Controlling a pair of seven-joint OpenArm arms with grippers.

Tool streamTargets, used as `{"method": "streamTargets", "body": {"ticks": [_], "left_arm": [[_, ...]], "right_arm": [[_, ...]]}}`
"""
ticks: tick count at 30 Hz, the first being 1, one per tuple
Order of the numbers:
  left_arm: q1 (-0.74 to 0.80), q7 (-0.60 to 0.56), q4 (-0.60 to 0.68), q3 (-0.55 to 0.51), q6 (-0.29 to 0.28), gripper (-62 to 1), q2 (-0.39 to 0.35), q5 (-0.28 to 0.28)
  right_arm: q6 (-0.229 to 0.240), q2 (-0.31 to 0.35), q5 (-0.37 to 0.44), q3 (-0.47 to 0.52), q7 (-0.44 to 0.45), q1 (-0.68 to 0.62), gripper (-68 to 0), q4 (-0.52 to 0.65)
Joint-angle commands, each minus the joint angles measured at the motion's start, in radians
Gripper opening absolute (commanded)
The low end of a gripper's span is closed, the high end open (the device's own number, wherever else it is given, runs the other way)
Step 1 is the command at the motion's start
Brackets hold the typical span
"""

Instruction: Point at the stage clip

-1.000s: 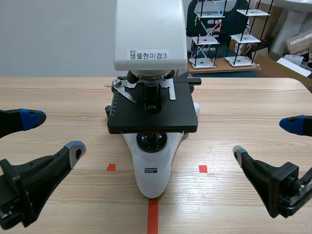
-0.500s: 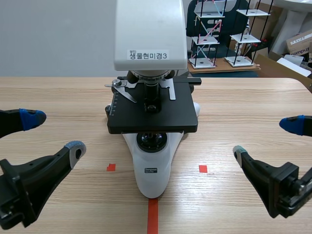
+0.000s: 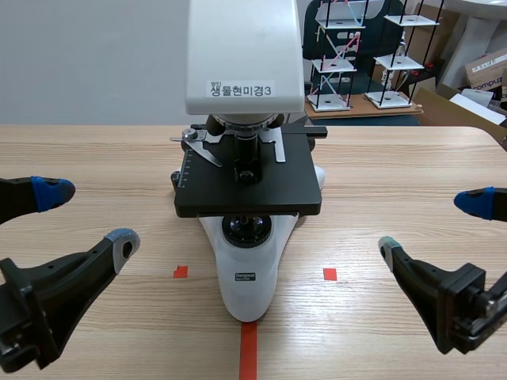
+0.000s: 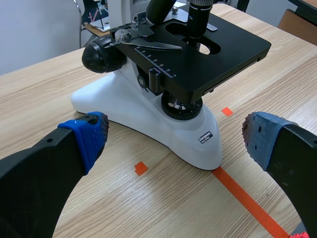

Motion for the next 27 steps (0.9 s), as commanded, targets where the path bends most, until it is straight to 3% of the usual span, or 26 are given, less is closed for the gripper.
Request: {"method": "streamTargets", "body": {"ticks": [1,7,12,17,20,27], "left_arm": [[0.008,-0.013,0.019,-0.006,-0.003,-4.3,0.003,-0.006],[0.002,-0.017,0.019,-0.006,-0.003,-5.9,0.003,-0.002],[-0.053,-0.013,0.001,0.019,-0.003,-32.3,-0.036,0.000],[-0.194,-0.011,-0.082,0.117,-0.003,-43.3,-0.111,-0.003],[-0.321,-0.012,-0.161,0.210,-0.002,-57.0,-0.158,-0.003],[-0.644,-0.021,-0.345,0.425,-0.003,-58.2,-0.209,-0.004]], "right_arm": [[0.000,0.005,0.004,0.007,0.015,0.004,-3.3,0.006],[0.000,0.005,0.004,0.007,0.015,0.004,-3.3,0.006],[0.001,0.005,0.004,0.007,0.011,0.003,-3.3,0.006],[0.001,0.005,0.004,0.007,0.011,0.003,-3.3,0.006],[0.001,0.005,0.004,0.007,0.011,0.004,-3.3,0.006],[0.001,0.005,0.004,0.007,0.011,0.004,-3.3,0.006]]}}
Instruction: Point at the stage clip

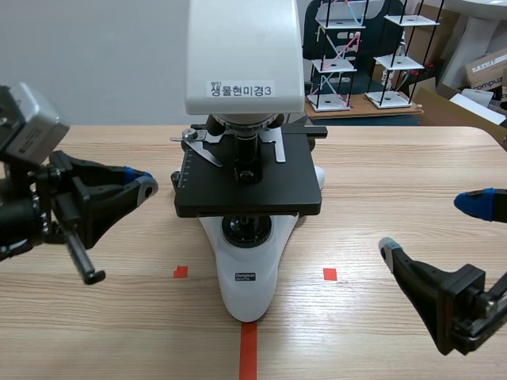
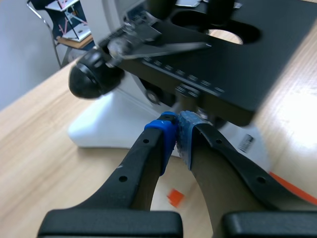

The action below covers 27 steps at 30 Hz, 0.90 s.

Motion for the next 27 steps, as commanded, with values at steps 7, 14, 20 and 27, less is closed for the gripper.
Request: {"method": "streamTargets", "body": {"ticks": [7,14,20,27], "left_arm": [[-0.263,-0.017,-0.124,0.179,-0.002,-58.1,0.000,-0.038],[-0.364,-0.018,-0.183,0.264,-0.003,-58.2,0.006,-0.067],[-0.367,-0.030,-0.187,0.267,-0.003,-58.1,0.005,-0.067],[-0.367,-0.037,-0.187,0.267,-0.003,-58.2,0.005,-0.072]], "right_arm": [[0.001,0.005,0.004,0.007,0.018,0.004,-3.3,0.006],[0.001,0.005,0.004,0.007,0.018,0.004,-3.3,0.006],[0.001,0.005,0.004,0.007,0.018,0.004,-3.3,0.006],[0.001,0.005,0.004,0.007,0.018,0.004,-3.3,0.006]]}}
